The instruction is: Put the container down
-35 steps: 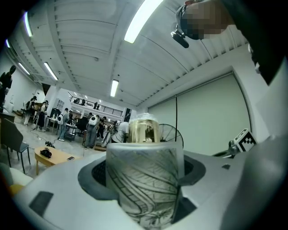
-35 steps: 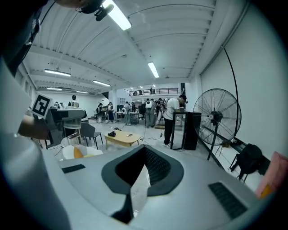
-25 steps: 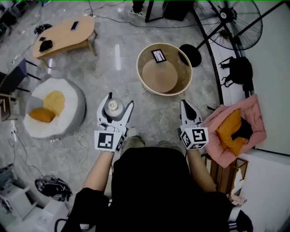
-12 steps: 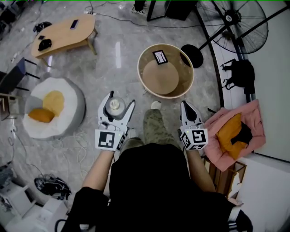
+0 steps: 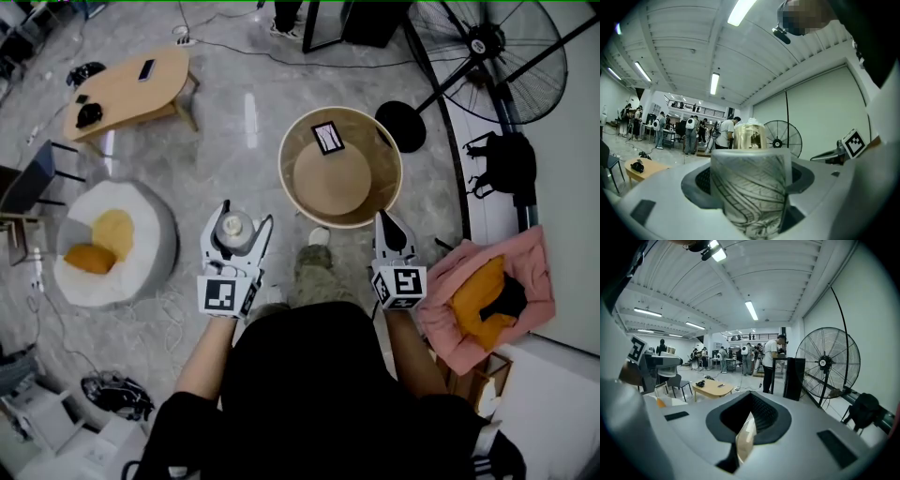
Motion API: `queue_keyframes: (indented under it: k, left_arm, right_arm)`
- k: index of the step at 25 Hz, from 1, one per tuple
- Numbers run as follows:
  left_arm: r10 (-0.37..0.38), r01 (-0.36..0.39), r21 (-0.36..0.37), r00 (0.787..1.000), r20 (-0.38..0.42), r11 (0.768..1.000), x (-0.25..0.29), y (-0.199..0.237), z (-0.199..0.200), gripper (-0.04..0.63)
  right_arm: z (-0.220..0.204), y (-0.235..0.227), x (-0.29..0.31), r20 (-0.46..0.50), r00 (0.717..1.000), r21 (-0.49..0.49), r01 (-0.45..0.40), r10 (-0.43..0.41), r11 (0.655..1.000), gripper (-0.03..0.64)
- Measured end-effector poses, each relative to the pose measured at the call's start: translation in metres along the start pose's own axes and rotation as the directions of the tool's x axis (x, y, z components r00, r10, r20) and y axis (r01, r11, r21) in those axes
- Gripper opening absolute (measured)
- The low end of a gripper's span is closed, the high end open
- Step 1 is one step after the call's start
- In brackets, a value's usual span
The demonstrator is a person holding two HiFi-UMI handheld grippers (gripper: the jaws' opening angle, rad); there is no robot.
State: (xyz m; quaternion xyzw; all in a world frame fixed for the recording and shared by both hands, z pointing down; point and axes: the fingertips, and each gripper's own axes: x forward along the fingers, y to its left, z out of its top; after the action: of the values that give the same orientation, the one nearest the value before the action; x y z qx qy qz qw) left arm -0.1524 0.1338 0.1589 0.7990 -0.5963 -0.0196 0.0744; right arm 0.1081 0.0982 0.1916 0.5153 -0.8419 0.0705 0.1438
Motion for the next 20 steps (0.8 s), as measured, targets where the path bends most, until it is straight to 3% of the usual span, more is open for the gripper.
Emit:
queue_keyframes:
  k: [6,20]
  left_arm:
    - [0.015,-0.015,-0.003,0.999,-0.051,1.000,0.062,0.003,-0.019,0.353]
    - [-0.001,0.004,0.028,0.994,-0.112,1.000,0.183,-0.022,-0.049,0.353]
  right_arm:
    - [-0.003,-0.043,0.056,-0.017,1.000,0.045,0.023,-0.023,0.999,0.020]
    - [-0.003,-0.109,0.153,-0.051,0.995,0.034,-0.086,0.087,0.996,0.020]
